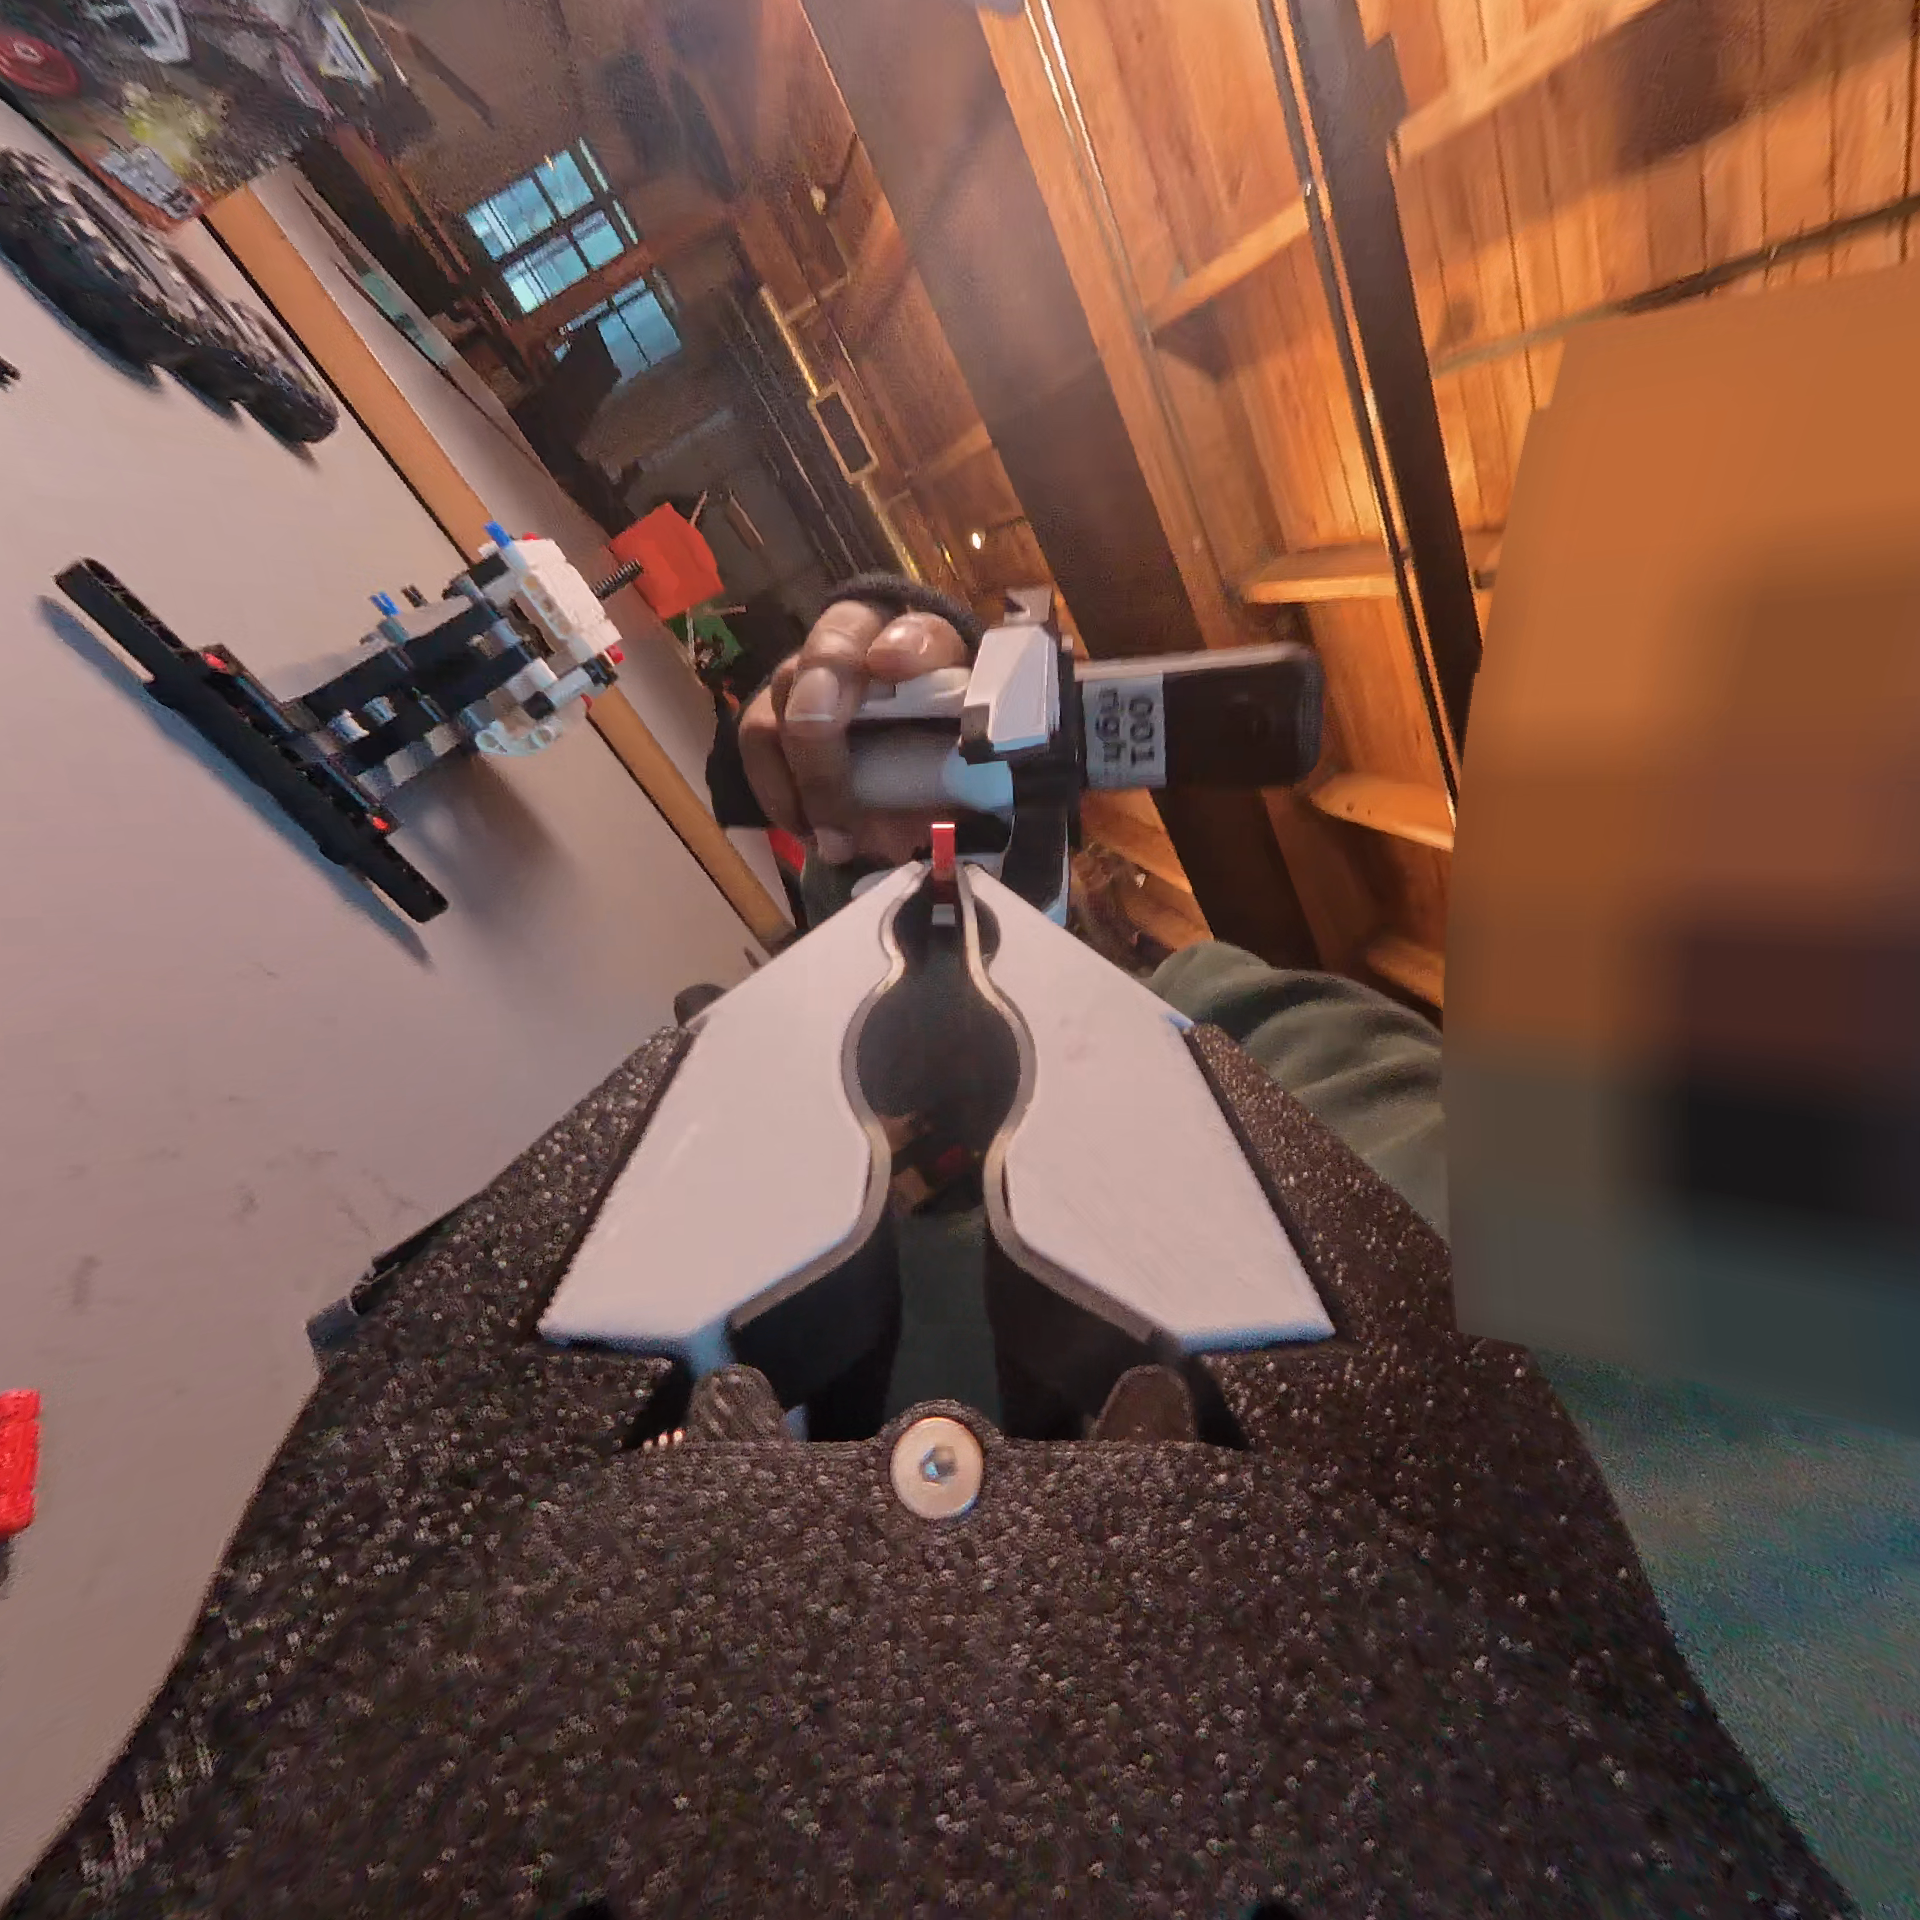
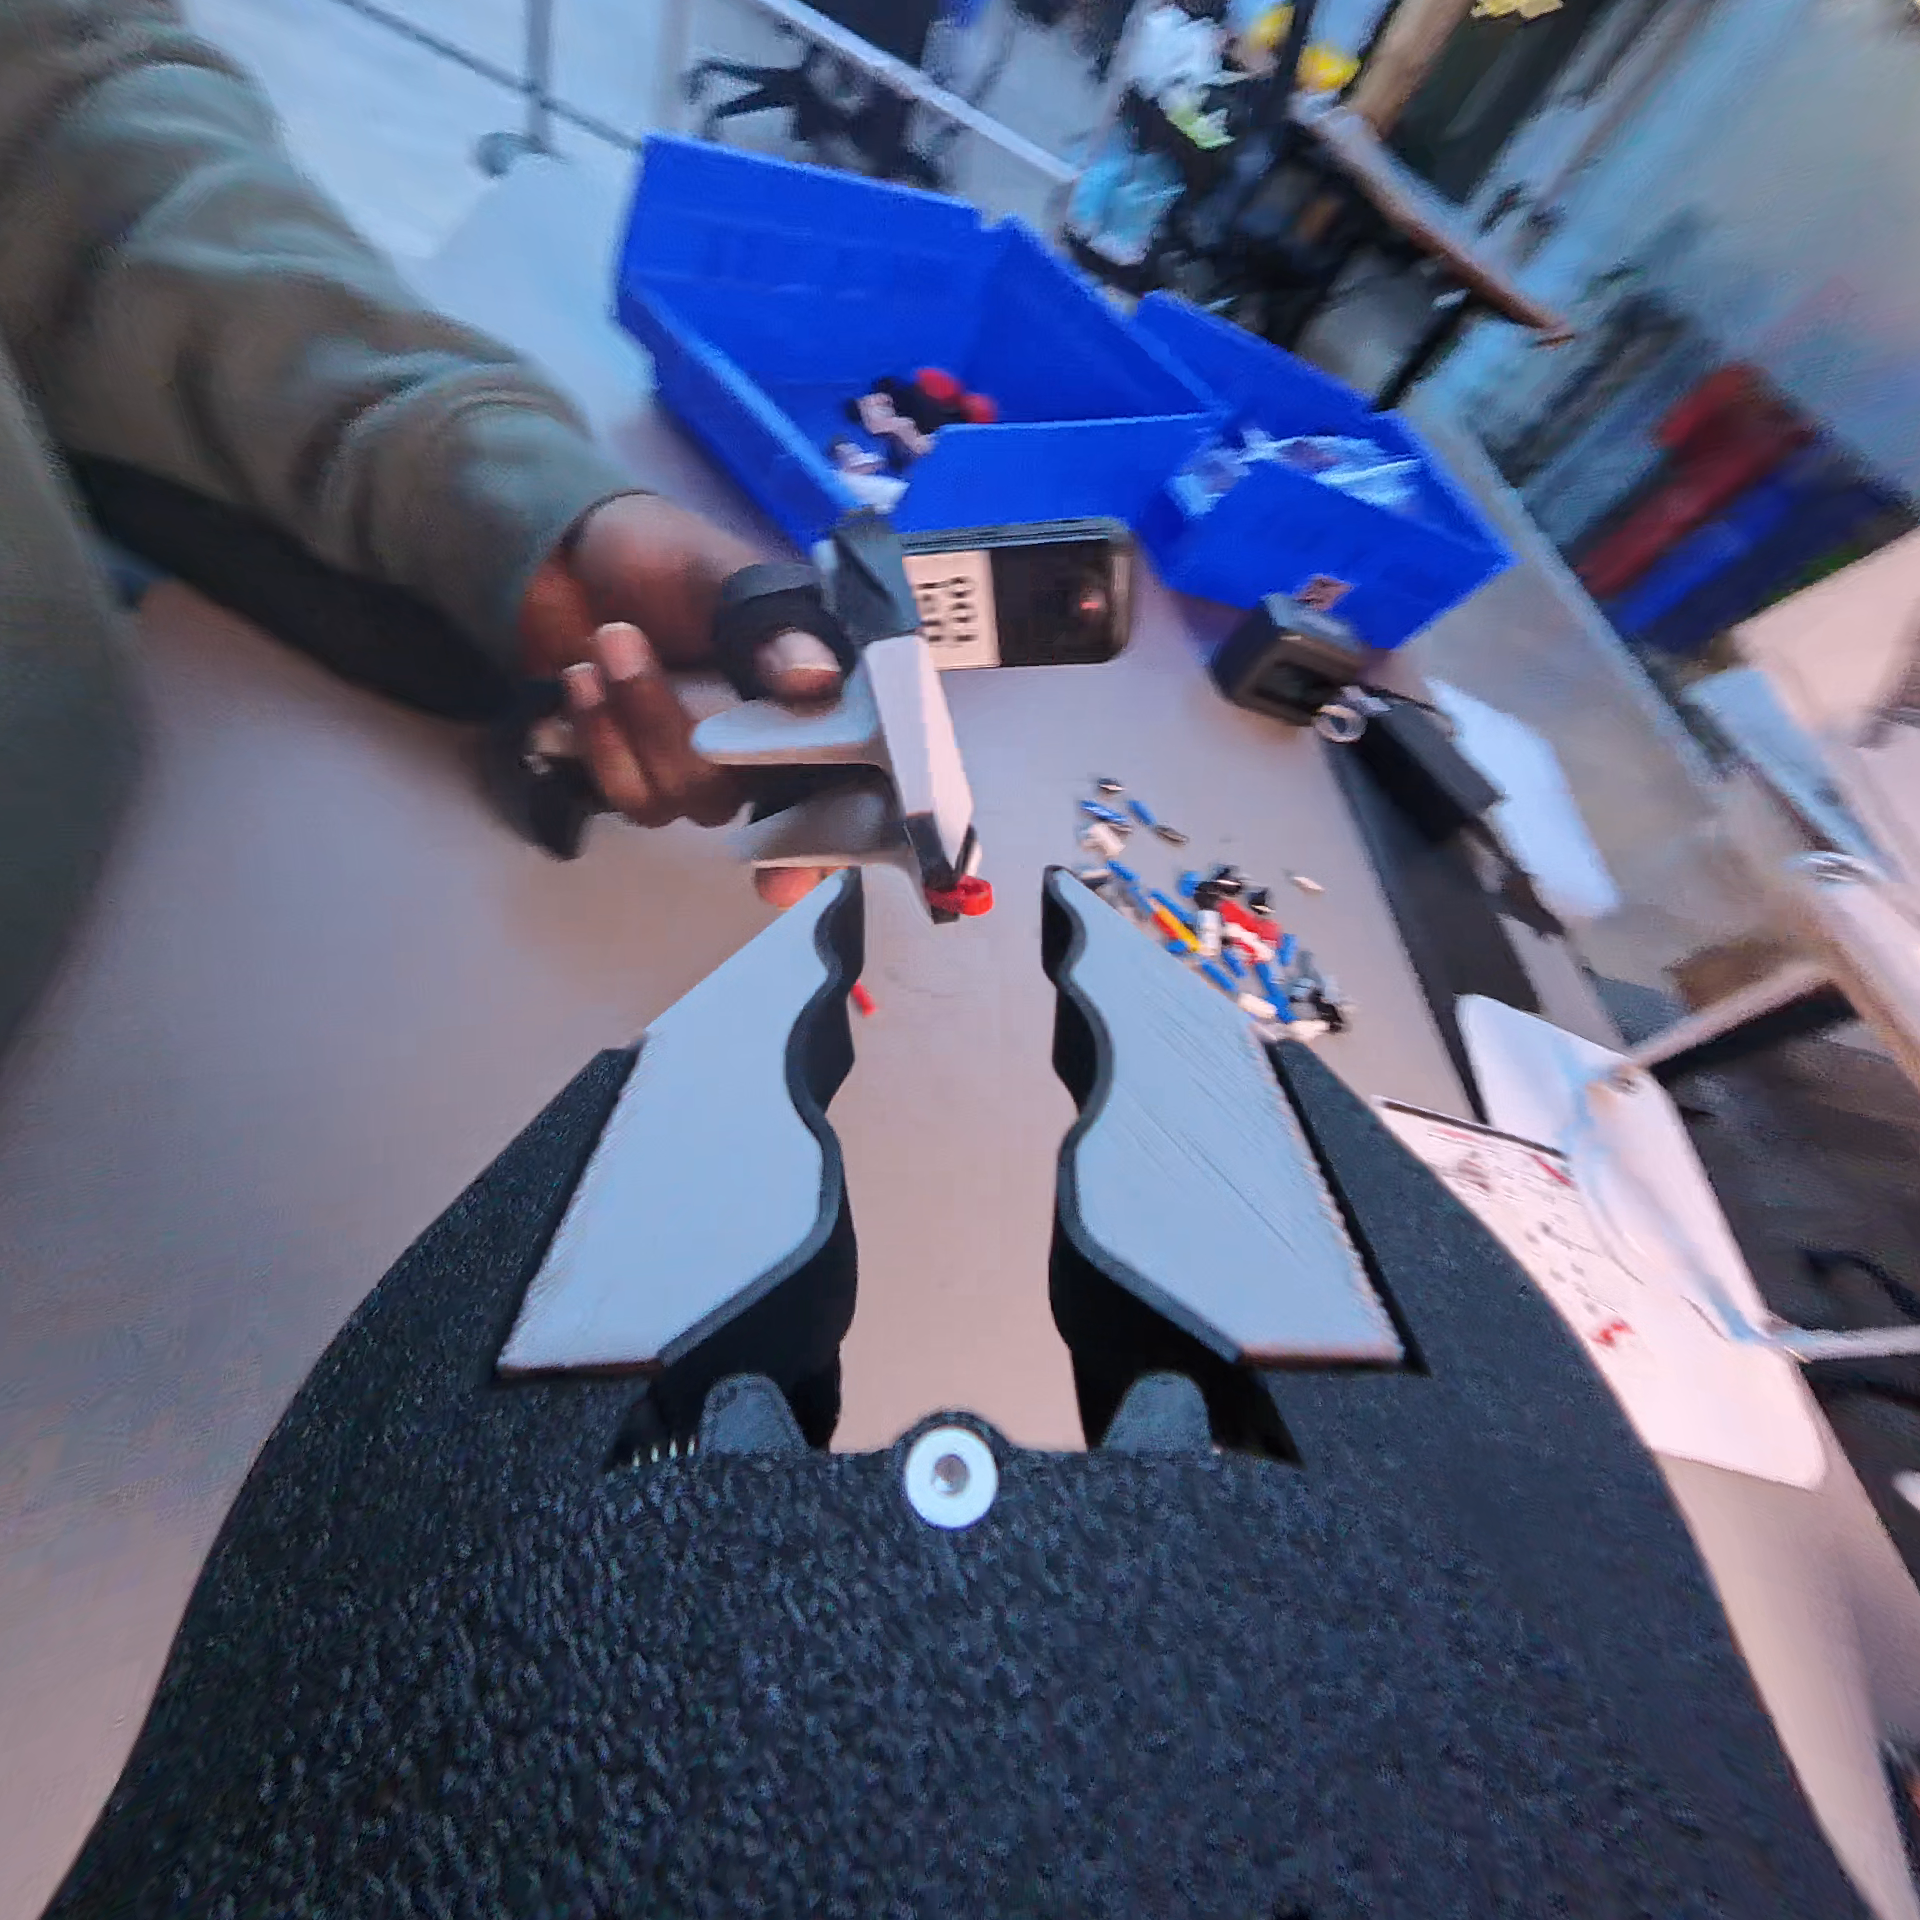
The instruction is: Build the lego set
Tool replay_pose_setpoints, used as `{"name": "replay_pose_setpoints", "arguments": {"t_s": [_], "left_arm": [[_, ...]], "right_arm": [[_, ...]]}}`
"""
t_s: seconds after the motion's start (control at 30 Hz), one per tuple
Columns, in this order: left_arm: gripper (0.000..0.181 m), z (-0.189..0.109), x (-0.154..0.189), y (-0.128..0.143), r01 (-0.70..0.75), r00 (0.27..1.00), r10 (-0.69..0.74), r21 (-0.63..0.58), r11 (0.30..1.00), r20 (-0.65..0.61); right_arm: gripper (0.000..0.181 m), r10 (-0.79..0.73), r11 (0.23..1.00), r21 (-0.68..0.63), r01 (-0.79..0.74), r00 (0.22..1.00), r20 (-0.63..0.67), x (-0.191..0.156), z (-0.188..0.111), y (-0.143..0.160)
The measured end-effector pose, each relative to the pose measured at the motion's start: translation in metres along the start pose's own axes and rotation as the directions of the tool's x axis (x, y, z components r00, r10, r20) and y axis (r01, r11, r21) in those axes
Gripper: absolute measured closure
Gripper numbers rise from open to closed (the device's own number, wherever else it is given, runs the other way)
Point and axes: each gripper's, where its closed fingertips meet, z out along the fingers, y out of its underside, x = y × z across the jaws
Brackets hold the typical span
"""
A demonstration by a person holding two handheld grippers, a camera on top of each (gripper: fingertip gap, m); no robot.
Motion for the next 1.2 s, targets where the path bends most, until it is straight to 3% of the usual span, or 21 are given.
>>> {"name": "replay_pose_setpoints", "arguments": {"t_s": [0.13, 0.27, 0.73, 1.03, 1.2], "left_arm": [[0.177, -0.003, -0.003, -0.010, 0.029, 1.000, -0.029, 0.090, 0.996, 0.005], [0.178, -0.002, -0.002, -0.010, 0.055, 0.999, -0.054, 0.115, 0.992, -0.008], [0.178, -0.005, -0.009, -0.012, 0.081, 0.997, -0.083, 0.129, 0.988, 0.008], [0.171, -0.002, -0.001, -0.002, 0.080, 0.996, -0.079, 0.019, 0.997, -0.030], [0.175, 0.001, -0.004, 0.007, 0.043, 0.999, -0.043, -0.034, 0.998, 0.011]], "right_arm": [[0.152, 0.017, 1.000, 0.021, -0.012, 0.969, -0.248, 0.011, 0.006, 0.007], [0.161, -0.018, 1.000, 0.009, 0.022, 0.953, -0.301, 0.010, 0.013, 0.006], [0.165, -0.038, 0.999, -0.008, 0.037, 0.960, -0.276, 0.011, 0.020, 0.013], [0.166, 0.055, 0.986, 0.158, -0.048, 0.998, -0.037, -0.007, 0.011, 0.008], [0.166, 0.036, 0.987, 0.153, -0.037, 0.999, 0.008, -0.014, 0.010, 0.012]]}}
